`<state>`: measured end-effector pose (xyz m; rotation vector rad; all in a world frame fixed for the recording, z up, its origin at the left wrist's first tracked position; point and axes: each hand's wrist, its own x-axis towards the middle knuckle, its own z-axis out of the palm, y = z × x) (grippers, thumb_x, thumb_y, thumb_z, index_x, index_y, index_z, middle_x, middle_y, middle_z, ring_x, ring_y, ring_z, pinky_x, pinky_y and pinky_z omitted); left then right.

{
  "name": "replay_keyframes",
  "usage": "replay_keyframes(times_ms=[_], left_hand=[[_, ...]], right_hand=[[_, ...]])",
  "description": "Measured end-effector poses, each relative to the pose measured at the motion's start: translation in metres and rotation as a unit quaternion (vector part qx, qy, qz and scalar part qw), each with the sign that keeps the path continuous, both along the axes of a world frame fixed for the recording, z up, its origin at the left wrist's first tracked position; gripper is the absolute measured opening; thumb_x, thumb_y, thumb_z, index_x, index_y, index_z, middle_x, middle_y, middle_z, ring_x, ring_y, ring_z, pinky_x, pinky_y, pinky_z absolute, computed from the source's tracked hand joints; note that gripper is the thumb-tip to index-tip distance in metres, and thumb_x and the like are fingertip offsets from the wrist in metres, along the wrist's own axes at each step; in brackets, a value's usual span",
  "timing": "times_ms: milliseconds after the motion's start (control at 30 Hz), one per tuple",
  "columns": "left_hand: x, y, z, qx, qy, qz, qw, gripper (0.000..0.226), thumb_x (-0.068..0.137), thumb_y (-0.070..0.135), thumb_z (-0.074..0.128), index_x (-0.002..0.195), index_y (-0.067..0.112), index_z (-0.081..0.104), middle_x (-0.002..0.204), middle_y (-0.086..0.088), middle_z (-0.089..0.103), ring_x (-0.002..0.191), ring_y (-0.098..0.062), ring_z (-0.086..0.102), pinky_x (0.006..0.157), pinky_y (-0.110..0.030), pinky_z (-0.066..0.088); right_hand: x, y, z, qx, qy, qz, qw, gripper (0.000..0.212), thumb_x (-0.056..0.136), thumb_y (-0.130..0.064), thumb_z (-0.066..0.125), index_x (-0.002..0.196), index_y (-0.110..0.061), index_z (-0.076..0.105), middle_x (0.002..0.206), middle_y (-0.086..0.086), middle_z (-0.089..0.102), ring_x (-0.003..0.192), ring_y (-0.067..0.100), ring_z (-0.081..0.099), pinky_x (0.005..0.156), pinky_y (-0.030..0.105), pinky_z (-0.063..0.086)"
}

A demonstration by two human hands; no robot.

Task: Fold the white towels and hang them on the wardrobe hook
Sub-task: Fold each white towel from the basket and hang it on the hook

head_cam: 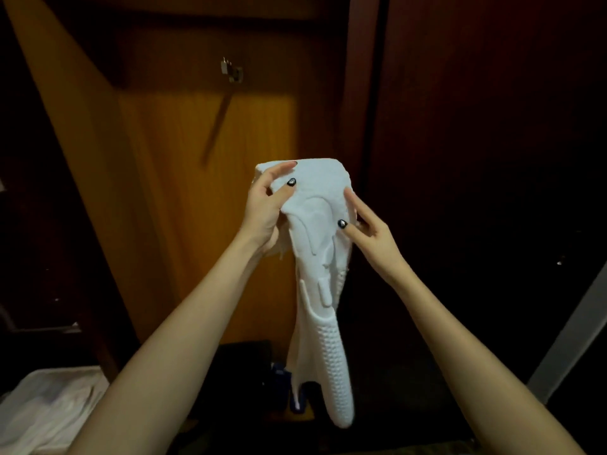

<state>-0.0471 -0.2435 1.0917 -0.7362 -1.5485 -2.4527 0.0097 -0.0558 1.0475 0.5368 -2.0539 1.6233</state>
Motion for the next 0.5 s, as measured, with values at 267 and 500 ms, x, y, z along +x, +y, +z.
replay_keyframes(times_ms=[267,500], left_hand=[[-0.033,-0.034,0.04,-0.028,0.046,0.104,0.993,0.029,0.094,-0.004,0.051,0.115,0.012,0.063,0.107,0.011,0.059,0.093,-0.006,0.066,0.074,-0.024,0.055],[-0.077,-0.096,0.07,-0.093,0.1,0.19,0.972,0.032,0.096,0.003,0.05,0.122,0.017,0.06,0.112,0.011,0.058,0.087,0.0,0.066,0.066,-0.019,0.054]], right_hand=[[-0.023,-0.026,-0.019,0.024,-0.062,0.117,0.991,0.066,0.091,-0.01,0.066,0.14,-0.046,0.04,0.148,-0.024,0.038,0.14,0.005,0.036,0.114,0.032,0.035],[-0.061,-0.052,-0.002,0.107,-0.036,0.075,0.991,0.059,0.092,0.007,0.045,0.128,-0.039,0.054,0.131,-0.028,0.054,0.13,-0.006,0.044,0.105,0.01,0.035]])
